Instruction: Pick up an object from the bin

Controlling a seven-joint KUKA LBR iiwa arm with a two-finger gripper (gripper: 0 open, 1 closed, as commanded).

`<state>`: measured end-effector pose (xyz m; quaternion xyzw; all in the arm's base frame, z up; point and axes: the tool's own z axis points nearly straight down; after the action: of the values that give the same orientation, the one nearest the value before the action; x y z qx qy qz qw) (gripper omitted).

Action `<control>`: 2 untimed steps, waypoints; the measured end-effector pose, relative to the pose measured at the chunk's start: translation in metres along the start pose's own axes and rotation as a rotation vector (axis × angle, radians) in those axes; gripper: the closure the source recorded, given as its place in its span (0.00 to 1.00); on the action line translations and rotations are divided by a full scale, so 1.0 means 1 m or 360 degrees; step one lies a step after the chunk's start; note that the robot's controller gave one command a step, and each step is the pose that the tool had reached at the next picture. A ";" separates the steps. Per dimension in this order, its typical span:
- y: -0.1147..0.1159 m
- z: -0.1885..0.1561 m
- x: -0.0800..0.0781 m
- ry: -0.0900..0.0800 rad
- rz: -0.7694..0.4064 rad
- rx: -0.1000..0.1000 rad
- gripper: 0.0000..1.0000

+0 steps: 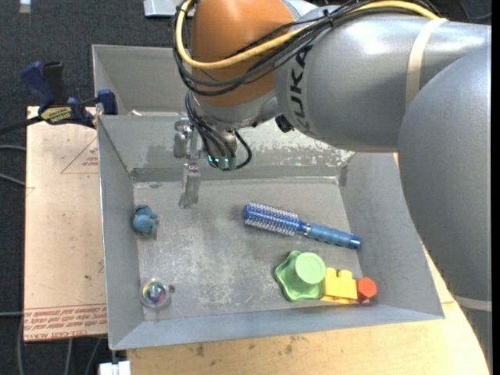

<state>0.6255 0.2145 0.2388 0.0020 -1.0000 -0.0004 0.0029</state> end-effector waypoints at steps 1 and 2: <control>-0.060 0.058 0.020 0.0000 -0.0091 0.0006 0.00; -0.143 0.066 0.008 -0.0011 -0.0030 0.0005 0.00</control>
Offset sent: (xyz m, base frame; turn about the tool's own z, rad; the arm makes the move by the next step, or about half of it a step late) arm -0.0191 -0.0564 -0.0539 -0.0613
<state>0.6172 0.0712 0.1723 0.0115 -0.9999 0.0013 -0.0007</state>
